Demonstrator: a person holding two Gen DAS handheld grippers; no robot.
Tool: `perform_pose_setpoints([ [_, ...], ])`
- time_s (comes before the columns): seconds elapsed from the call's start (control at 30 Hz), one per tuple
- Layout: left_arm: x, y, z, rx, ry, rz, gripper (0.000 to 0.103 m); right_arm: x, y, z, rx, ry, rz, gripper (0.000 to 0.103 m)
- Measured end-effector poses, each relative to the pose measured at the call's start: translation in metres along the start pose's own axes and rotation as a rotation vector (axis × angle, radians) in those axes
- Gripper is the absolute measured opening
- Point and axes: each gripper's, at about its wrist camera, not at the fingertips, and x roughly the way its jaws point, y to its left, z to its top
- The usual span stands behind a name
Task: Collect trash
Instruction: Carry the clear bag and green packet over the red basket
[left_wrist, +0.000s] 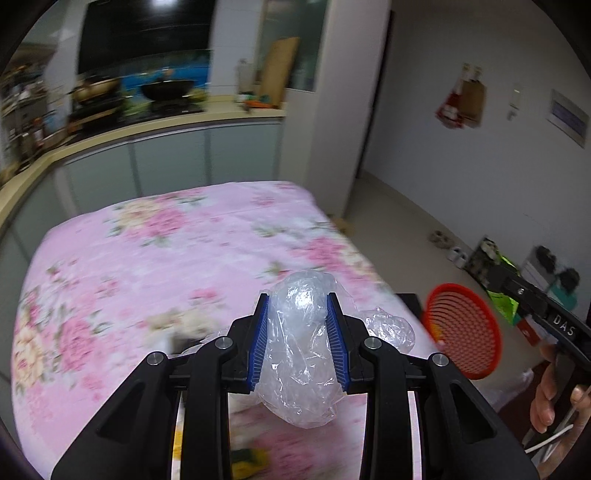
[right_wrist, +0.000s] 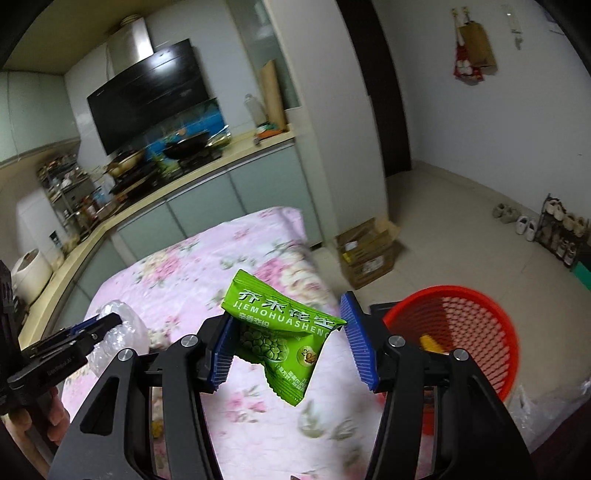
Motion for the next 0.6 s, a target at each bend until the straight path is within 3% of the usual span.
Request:
perform_pose_setpoints([
  [0.37,0.054,-0.102,0.018,0.090,0.071,-0.232,0.029,-0.018,-0.074,0.006,0.088,-0.015,-0.125,0.052],
  [0.6,0.092,-0.153,0.020,0.115,0.127,-0.312,0.029,-0.016,-0.118,0.002,0.164,0.007,-0.192,0.052],
])
